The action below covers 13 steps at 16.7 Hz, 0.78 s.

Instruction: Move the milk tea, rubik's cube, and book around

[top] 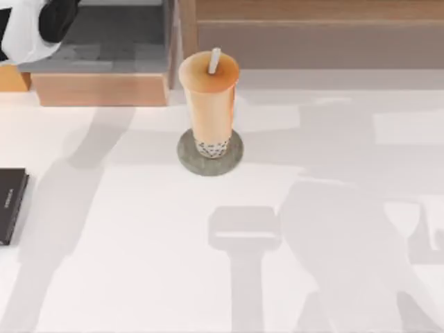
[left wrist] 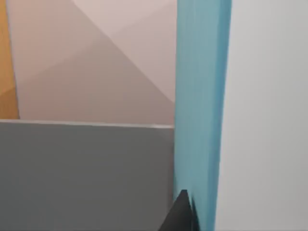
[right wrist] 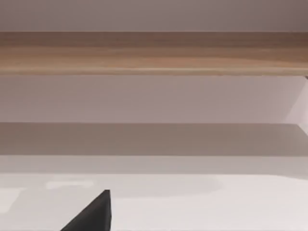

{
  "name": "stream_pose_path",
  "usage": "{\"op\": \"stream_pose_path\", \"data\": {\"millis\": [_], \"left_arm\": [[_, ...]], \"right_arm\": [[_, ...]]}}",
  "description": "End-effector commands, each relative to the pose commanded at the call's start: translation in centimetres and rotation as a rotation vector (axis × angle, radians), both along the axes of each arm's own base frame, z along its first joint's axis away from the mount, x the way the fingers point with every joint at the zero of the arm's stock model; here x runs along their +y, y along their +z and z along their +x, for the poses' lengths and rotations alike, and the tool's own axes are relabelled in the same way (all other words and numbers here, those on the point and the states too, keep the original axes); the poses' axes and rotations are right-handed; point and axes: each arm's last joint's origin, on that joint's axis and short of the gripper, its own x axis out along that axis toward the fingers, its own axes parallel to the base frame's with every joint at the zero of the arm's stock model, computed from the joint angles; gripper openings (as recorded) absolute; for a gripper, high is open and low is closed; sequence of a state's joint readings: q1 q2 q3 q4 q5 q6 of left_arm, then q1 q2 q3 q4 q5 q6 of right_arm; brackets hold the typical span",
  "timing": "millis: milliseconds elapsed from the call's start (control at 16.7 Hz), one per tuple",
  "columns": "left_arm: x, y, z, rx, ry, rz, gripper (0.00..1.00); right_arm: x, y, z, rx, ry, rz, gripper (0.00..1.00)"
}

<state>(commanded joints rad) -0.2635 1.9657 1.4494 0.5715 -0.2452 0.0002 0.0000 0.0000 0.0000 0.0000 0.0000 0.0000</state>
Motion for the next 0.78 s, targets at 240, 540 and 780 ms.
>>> {"op": "stream_pose_path", "data": {"millis": [240, 540, 780], "left_arm": [[-1.5, -2.2, -0.3, 0.053, -0.021, 0.016, 0.00], [-1.1, -1.8, -0.4, 0.042, -0.024, 0.025, 0.00], [1.0, -0.1, -2.8, -0.038, -0.103, 0.161, 0.00]], "right_arm": [[0.0, 0.0, 0.0, 0.000, 0.000, 0.000, 1.00], [0.0, 0.0, 0.0, 0.000, 0.000, 0.000, 1.00], [0.0, 0.0, 0.0, 0.000, 0.000, 0.000, 1.00]]}}
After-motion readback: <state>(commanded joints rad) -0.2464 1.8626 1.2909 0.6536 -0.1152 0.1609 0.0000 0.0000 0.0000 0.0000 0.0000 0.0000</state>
